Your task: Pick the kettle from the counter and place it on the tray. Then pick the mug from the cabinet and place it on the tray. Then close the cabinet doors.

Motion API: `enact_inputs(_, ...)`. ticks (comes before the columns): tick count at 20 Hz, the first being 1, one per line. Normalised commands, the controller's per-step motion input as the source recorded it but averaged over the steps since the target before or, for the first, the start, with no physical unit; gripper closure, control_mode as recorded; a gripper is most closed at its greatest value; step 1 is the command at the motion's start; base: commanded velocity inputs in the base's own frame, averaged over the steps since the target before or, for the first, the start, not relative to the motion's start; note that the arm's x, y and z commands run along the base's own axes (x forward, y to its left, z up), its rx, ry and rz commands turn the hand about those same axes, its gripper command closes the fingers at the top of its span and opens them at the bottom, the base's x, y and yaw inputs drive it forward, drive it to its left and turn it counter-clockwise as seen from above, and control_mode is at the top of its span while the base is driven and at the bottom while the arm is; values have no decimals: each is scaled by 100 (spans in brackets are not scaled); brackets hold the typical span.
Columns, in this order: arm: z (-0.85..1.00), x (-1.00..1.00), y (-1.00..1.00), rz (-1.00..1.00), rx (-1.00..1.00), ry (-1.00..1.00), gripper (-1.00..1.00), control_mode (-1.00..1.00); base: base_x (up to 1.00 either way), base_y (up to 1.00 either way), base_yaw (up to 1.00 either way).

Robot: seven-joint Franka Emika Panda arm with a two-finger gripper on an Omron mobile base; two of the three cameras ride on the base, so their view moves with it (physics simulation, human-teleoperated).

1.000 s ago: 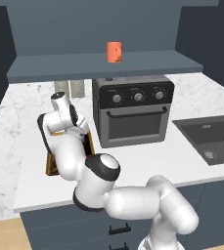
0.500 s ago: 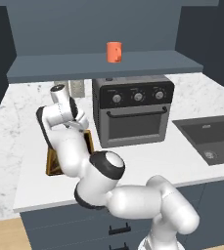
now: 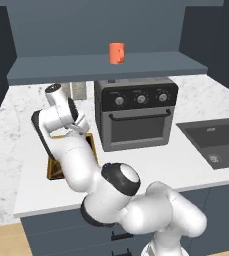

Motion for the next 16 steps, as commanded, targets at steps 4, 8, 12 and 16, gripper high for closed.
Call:
enact_inputs(4,25,-94,-23,0,0,-22,-100,-100,0,0,0)
enact_inputs(8,33,-76,-41,1,0,-15,-100,-100,0,0,0)
enact_inputs(12,44,-61,-52,3,0,-12,-100,-100,0,0,0)
enact_inputs(16,58,-30,-49,11,-2,-9,-100,-100,0,0,0)
